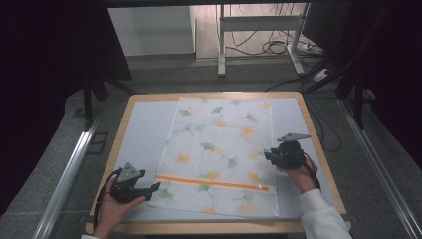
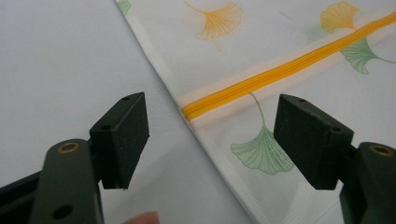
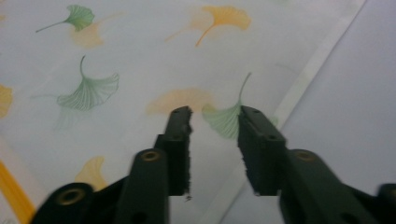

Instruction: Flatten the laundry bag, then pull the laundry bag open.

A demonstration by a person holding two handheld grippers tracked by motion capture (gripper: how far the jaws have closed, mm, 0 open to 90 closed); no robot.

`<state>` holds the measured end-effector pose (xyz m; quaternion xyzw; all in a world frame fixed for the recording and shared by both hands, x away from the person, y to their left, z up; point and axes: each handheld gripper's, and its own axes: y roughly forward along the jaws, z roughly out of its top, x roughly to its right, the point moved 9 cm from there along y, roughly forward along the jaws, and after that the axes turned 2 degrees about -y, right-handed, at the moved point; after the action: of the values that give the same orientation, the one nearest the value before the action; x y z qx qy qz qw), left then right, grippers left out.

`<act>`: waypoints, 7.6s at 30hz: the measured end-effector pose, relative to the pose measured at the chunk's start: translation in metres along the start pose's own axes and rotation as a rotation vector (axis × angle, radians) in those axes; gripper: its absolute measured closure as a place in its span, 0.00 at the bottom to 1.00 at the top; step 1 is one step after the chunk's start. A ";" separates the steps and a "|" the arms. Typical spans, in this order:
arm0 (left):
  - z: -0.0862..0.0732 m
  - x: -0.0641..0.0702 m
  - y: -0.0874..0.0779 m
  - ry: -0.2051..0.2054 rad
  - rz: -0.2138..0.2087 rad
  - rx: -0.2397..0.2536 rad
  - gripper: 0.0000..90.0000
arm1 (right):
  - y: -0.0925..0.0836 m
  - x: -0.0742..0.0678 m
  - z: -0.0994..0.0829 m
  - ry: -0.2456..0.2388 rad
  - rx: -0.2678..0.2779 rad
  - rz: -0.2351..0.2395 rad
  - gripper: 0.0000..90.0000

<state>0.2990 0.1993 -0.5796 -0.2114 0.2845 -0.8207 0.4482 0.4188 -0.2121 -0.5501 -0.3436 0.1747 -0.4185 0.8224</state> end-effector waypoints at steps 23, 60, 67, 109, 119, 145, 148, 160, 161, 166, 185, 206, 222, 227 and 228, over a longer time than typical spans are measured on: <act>-0.009 0.002 0.008 -0.015 -0.017 -0.064 0.26 | 0.004 -0.014 -0.039 0.011 -0.148 -0.007 0.45; -0.017 0.010 0.022 0.023 -0.002 -0.145 0.78 | 0.011 -0.014 -0.034 -0.087 -0.139 -0.037 0.98; -0.016 0.008 0.021 0.029 0.017 -0.152 0.89 | 0.019 -0.011 -0.024 -0.099 -0.135 -0.051 0.98; -0.007 0.007 0.008 0.002 0.019 -0.059 0.60 | -0.016 -0.024 -0.018 -0.050 0.013 0.006 0.63; -0.004 0.010 0.009 0.003 0.010 -0.052 0.45 | -0.037 -0.045 -0.060 -0.074 -0.036 0.073 0.64; 0.016 0.037 0.018 0.064 -0.044 -0.033 0.38 | -0.035 -0.059 -0.073 -0.103 -0.076 0.103 0.65; 0.023 0.045 0.021 0.077 -0.061 -0.028 0.38 | -0.034 -0.060 -0.073 -0.106 -0.079 0.102 0.65; 0.051 0.090 0.046 0.157 -0.143 -0.043 0.35 | -0.033 -0.061 -0.073 -0.121 -0.086 0.113 0.82; 0.054 0.094 0.049 0.164 -0.150 -0.044 0.35 | -0.033 -0.062 -0.073 -0.123 -0.087 0.113 0.85; 0.065 0.113 0.061 0.186 -0.180 -0.049 0.34 | -0.032 -0.064 -0.073 -0.129 -0.095 0.131 0.94; 0.105 0.173 0.111 0.232 -0.298 -0.077 0.42 | -0.032 -0.069 -0.077 -0.153 -0.122 0.148 0.99; 0.136 0.212 0.141 0.312 -0.370 -0.112 0.49 | -0.031 -0.069 -0.079 -0.166 -0.130 0.154 0.99; 0.135 0.228 0.166 0.326 -0.419 -0.153 0.56 | -0.030 -0.069 -0.079 -0.162 -0.128 0.159 0.99; 0.136 0.233 0.170 0.376 -0.430 -0.176 0.60 | -0.030 -0.068 -0.079 -0.160 -0.128 0.162 0.99; 0.136 0.234 0.171 0.380 -0.428 -0.181 0.61 | -0.030 -0.068 -0.079 -0.160 -0.128 0.162 0.99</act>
<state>0.3670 -0.1128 -0.5684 -0.1483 0.3842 -0.8927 0.1830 0.3160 -0.2029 -0.5845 -0.4123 0.1622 -0.3100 0.8412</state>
